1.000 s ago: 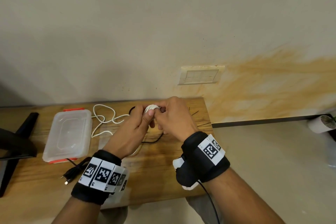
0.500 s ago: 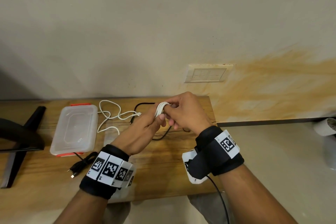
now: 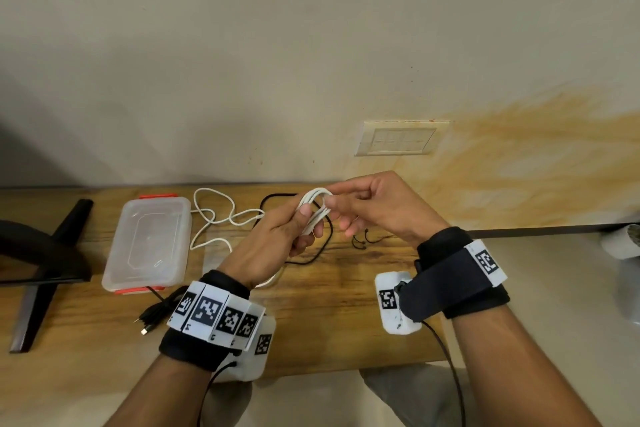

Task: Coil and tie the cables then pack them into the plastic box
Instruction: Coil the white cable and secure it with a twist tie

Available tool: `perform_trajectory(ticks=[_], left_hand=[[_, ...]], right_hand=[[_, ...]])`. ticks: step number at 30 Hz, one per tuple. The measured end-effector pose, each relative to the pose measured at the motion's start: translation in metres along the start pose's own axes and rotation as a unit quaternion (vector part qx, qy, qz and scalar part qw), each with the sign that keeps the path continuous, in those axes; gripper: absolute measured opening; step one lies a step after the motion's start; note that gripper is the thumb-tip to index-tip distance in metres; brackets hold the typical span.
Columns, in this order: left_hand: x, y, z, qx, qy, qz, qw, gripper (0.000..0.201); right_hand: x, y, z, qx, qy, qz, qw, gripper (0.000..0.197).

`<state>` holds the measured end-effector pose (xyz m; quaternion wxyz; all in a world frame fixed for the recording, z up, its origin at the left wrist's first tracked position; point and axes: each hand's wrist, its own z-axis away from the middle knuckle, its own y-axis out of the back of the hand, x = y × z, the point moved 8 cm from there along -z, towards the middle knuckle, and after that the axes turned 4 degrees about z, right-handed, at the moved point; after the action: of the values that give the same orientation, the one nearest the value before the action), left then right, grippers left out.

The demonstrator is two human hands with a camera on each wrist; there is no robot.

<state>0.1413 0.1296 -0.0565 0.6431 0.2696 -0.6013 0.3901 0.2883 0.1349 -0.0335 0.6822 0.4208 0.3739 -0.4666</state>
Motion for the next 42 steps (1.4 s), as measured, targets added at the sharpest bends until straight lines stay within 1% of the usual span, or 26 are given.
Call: perform_trajectory(ticks=[2,3,4,5,6,7,9,11,14,16,18,20,22,23,26,28,29,31,33,35,36,38,42], left_hand=[[-0.001,0.003,0.001,0.019,0.005,-0.001,1.000,0.031],[-0.002,0.004,0.000,0.029,0.008,-0.002,1.000,0.034],[-0.003,0.007,0.000,0.040,0.013,-0.003,0.999,0.035],[-0.004,0.009,-0.001,0.052,0.016,-0.001,0.998,0.036],[-0.004,0.012,-0.001,0.066,0.017,0.001,0.998,0.038],[-0.004,0.015,0.000,0.079,0.016,0.004,0.997,0.039],[-0.004,0.020,0.001,0.107,0.015,0.015,0.994,0.039],[-0.006,0.024,0.004,0.132,0.022,0.034,0.990,0.036],[-0.005,0.025,0.009,0.165,0.022,0.046,0.985,0.035],[-0.001,0.026,0.012,0.192,0.007,0.057,0.980,0.034],[0.004,0.028,0.013,0.219,-0.018,0.063,0.974,0.035],[0.008,0.028,0.015,0.233,-0.035,0.037,0.971,0.036],[0.012,0.026,0.017,0.225,-0.045,0.015,0.973,0.036],[0.013,0.024,0.017,0.218,-0.048,0.010,0.975,0.036],[0.012,0.022,0.018,0.202,-0.045,-0.015,0.978,0.036],[0.011,0.020,0.017,0.197,-0.040,-0.026,0.979,0.032],[0.011,0.018,0.018,0.195,-0.036,-0.025,0.980,0.029],[0.013,0.014,0.018,0.183,-0.031,-0.010,0.983,0.017],[0.017,0.009,0.017,0.166,-0.034,0.005,0.985,0.007],[0.019,0.006,0.018,0.154,-0.038,0.012,0.987,0.008],[0.020,0.005,0.018,0.149,-0.039,0.016,0.988,0.009],[0.020,0.004,0.019,0.141,-0.038,0.023,0.989,0.009],[0.021,0.003,0.021,0.115,-0.029,0.050,0.992,0.011]], right_hand=[[0.014,0.022,0.001,0.045,-0.012,0.060,0.997,0.035],[0.025,0.035,0.000,0.080,-0.019,0.117,0.990,0.032],[0.037,0.049,0.000,0.116,-0.028,0.196,0.973,0.027],[0.049,0.060,-0.001,0.143,-0.036,0.285,0.947,0.021],[0.062,0.066,-0.002,0.153,-0.046,0.357,0.920,0.017],[0.076,0.068,-0.003,0.154,-0.052,0.397,0.903,0.014],[0.097,0.065,-0.004,0.150,-0.045,0.425,0.892,0.018],[0.110,0.057,-0.007,0.154,-0.013,0.462,0.873,0.021],[0.125,0.044,-0.011,0.151,0.007,0.541,0.827,0.026],[0.130,0.038,-0.013,0.152,0.010,0.573,0.805,0.026],[0.130,0.035,-0.014,0.158,0.019,0.583,0.797,0.025],[0.128,0.032,-0.014,0.158,0.023,0.591,0.790,0.024],[0.126,0.031,-0.012,0.153,0.026,0.597,0.787,0.023],[0.124,0.031,-0.010,0.150,0.024,0.592,0.791,0.023],[0.107,0.037,0.000,0.150,0.011,0.561,0.814,0.023],[0.088,0.041,0.011,0.168,0.000,0.528,0.833,0.014],[0.078,0.042,0.019,0.184,0.001,0.496,0.849,0.009],[0.059,0.039,0.032,0.223,0.016,0.390,0.893,0.003],[0.046,0.033,0.039,0.250,0.026,0.241,0.938,0.007],[0.043,0.022,0.038,0.240,0.010,0.070,0.968,0.007],[0.042,0.016,0.037,0.229,-0.002,-0.005,0.973,0.006],[0.041,0.007,0.034,0.221,-0.023,-0.115,0.968,0.010],[0.042,-0.009,0.027,0.203,-0.053,-0.239,0.948,0.018]])
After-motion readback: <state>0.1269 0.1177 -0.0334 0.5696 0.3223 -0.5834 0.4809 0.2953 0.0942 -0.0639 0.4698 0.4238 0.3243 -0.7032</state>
